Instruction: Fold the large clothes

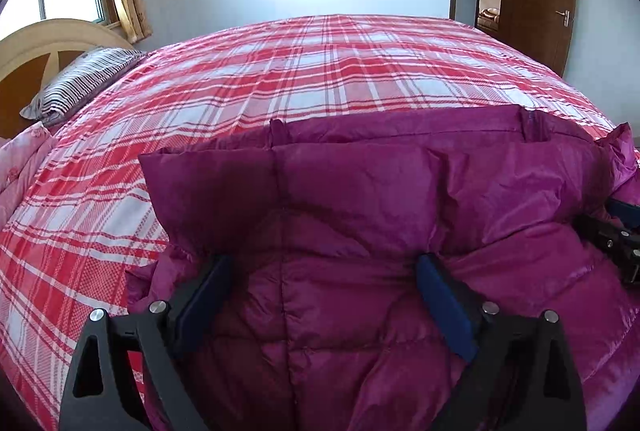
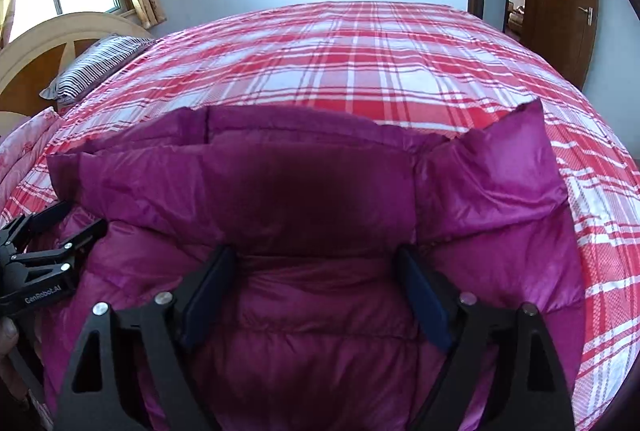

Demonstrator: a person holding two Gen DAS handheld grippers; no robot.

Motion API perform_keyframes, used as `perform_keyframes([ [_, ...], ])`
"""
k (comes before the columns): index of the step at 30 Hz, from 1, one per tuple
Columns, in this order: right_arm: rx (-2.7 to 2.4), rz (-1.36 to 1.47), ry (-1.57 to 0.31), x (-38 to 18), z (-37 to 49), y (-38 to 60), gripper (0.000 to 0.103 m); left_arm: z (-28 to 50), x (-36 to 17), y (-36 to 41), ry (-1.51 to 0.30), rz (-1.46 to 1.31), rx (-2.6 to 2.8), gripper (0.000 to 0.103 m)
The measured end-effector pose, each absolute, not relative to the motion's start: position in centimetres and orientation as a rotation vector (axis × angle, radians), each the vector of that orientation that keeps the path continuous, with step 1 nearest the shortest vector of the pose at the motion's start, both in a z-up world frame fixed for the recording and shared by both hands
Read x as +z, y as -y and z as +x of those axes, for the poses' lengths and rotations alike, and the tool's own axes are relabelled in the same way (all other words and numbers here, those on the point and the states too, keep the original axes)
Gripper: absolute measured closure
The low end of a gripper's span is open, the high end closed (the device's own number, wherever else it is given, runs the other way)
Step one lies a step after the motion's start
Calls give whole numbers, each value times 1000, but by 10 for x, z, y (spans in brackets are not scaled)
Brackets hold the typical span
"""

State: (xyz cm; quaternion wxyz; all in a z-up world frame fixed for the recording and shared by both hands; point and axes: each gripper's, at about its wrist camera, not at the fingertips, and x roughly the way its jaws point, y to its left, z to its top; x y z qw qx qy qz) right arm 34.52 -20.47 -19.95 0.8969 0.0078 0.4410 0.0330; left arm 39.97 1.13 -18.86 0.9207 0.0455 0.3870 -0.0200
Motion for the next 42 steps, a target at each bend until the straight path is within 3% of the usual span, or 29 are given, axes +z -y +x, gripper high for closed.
perform_keyframes([
  [9,47,4,-940,-208,348,201,13,401,-188,-6,-813,125,-15,7],
  [20,31,-21,-941,-211,350,199,11,389,-137,33,-727,119,-50,7],
  [28,36,-1,-937,-212,349,202,11,425,-182,47,-834,184,54,6],
  [40,31,-21,-949,-211,350,200,11,426,-194,42,-834,140,60,1],
  [42,6,-23,-959,-205,350,200,15,427,-195,42,-831,146,66,1],
])
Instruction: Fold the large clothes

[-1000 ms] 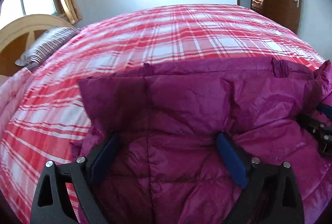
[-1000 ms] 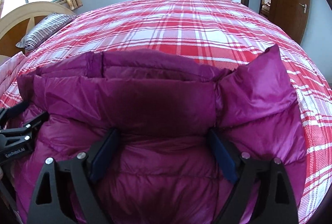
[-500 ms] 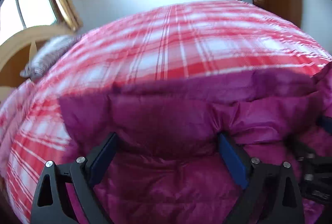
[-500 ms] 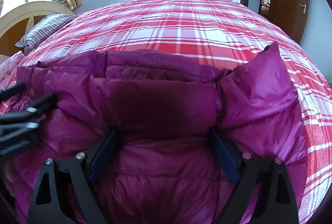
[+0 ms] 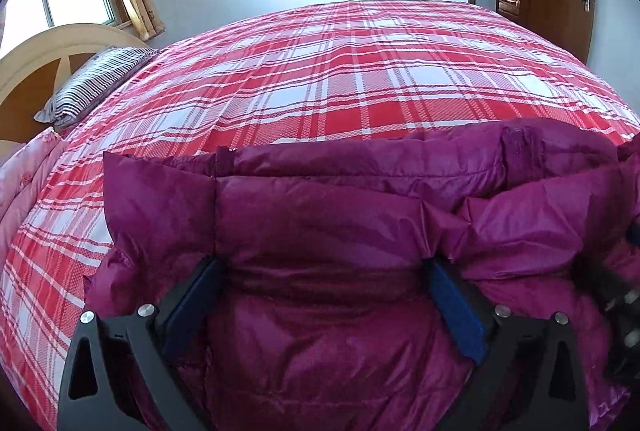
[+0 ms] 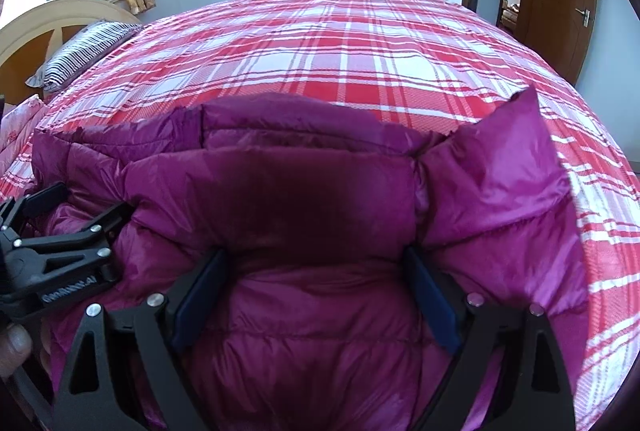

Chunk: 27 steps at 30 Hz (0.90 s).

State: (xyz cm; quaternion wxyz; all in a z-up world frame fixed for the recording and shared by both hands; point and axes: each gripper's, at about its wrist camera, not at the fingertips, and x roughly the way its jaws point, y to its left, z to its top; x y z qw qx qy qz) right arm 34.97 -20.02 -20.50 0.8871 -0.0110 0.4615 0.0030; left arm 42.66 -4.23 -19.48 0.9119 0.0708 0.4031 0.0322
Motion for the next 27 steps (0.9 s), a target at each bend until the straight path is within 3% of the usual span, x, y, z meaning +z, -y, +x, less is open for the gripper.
perform_keyframes([
  [7,-116,16,-816,-160,344,188,19,427,-196,42,-829,142,68,1],
  [12,-180,59,-907,-189,362,194,20,428,-196,40,-830,132,61,1],
  [27,-202,65,-926,-208,363,201,17,427,-197,38,-835,115,53,1],
])
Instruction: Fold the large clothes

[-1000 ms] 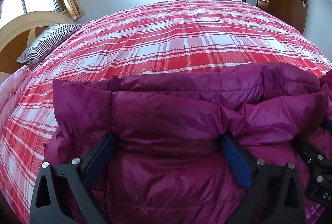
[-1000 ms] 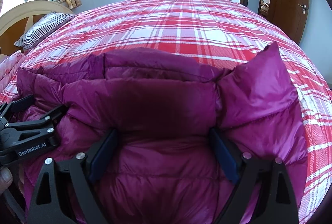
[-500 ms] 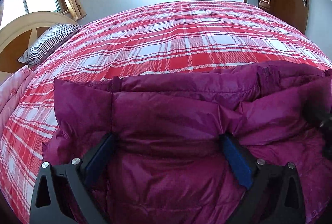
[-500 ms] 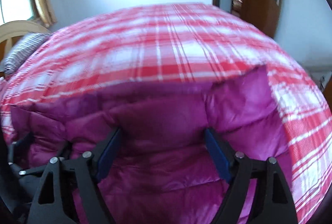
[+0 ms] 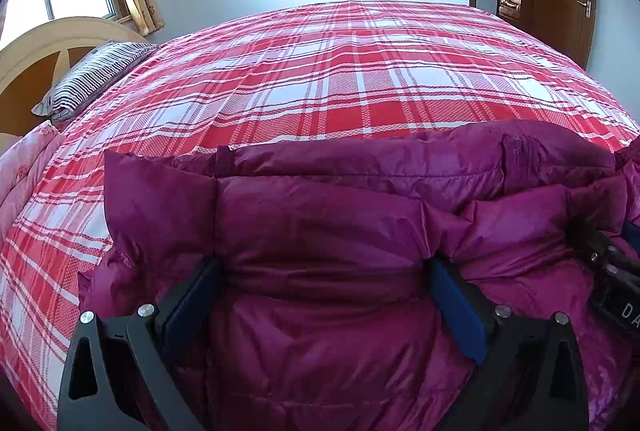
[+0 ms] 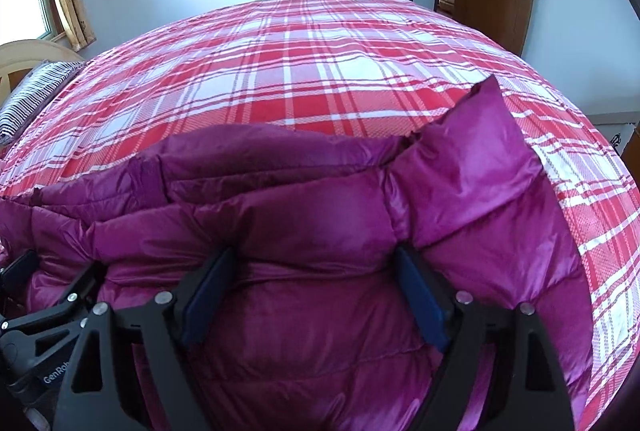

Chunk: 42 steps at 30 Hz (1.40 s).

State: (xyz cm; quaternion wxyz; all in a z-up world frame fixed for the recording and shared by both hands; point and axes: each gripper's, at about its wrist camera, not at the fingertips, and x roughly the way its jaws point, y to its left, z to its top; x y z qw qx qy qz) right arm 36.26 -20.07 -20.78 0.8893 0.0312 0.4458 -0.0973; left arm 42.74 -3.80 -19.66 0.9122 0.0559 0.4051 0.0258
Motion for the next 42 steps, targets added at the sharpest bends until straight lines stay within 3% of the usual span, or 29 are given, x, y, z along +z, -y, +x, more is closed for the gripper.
perform_keyframes([
  [11,-147,115,-951,-212,366,208,10,429,-197,35,-845,93,39,1],
  [15,-108,123,-940,-205,363,208,12,429,-197,34,-849,87,36,1],
  [22,-83,131,-688,-159,332,236,12,429,-197,33,-848,88,35,1],
  [26,-144,246,-836,-186,354,277,13,429,-195,32,-847,78,28,1],
  [35,-100,363,-839,-199,354,297,11,407,-148,-13,-659,-39,43,1],
  [42,-111,336,-850,-200,356,292,9,441,-191,-62,-877,-226,110,1],
])
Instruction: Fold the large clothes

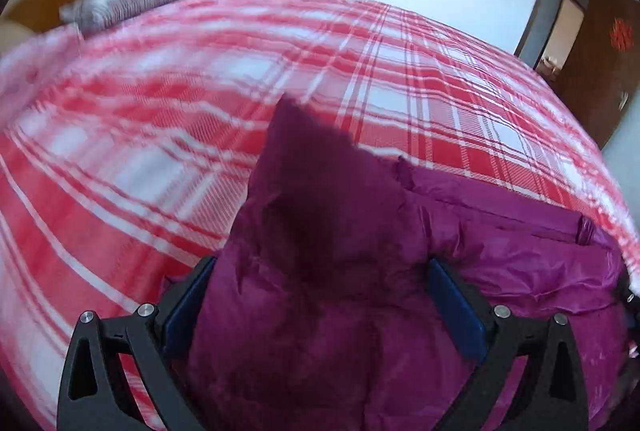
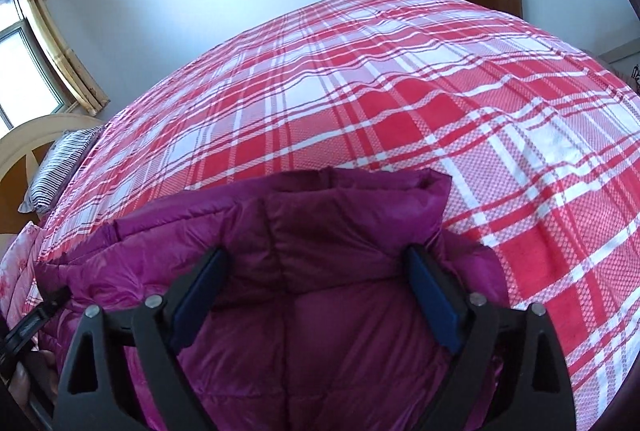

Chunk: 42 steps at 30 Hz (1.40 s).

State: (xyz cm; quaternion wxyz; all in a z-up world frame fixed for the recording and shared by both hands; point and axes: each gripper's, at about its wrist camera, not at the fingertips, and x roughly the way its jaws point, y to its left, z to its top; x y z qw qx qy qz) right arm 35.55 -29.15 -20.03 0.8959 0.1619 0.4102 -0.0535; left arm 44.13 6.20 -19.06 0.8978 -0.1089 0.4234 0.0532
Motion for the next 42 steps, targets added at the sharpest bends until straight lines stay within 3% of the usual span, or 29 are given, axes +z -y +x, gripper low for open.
perform_keyframes([
  [10,-160,225,-909,-206,367,276,3,444,-199,-57,-888,-200,127,1],
  [42,-199,148,-948,-211,375,269,1,448,-200,-54,-896,-179,140,1],
])
